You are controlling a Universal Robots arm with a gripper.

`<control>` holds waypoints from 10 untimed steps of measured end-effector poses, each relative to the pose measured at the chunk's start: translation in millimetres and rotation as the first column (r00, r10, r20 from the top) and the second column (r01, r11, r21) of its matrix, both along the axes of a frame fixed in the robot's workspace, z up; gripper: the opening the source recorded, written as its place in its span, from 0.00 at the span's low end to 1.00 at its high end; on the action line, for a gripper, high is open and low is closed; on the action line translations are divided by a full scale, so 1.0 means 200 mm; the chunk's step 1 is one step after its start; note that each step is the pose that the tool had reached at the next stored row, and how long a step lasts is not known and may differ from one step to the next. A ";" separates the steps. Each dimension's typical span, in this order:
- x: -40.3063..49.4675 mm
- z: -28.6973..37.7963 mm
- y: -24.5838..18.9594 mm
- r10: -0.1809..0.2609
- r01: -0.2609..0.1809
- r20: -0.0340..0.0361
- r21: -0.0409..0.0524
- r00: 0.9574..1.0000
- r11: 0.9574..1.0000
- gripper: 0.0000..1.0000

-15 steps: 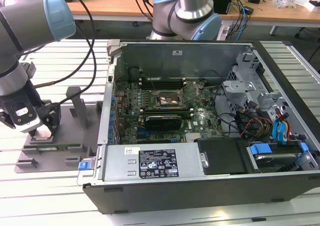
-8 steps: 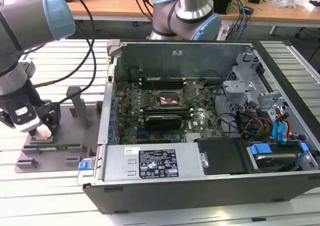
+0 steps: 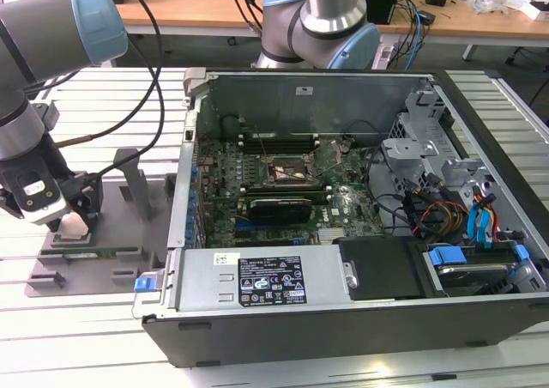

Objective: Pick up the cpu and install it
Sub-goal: 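Pick up the cpu and move it towards the insertion slot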

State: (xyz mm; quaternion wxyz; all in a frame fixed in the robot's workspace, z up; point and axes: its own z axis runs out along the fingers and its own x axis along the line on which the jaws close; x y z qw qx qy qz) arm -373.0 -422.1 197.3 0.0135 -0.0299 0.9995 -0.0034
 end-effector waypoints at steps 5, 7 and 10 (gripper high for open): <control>0.000 -0.001 0.000 0.000 0.000 0.000 0.000 1.000 1.000 0.65; 0.000 -0.001 0.000 0.000 0.000 0.000 0.000 1.000 1.000 0.65; 0.000 -0.008 0.002 0.000 0.000 0.000 0.000 1.000 1.000 0.65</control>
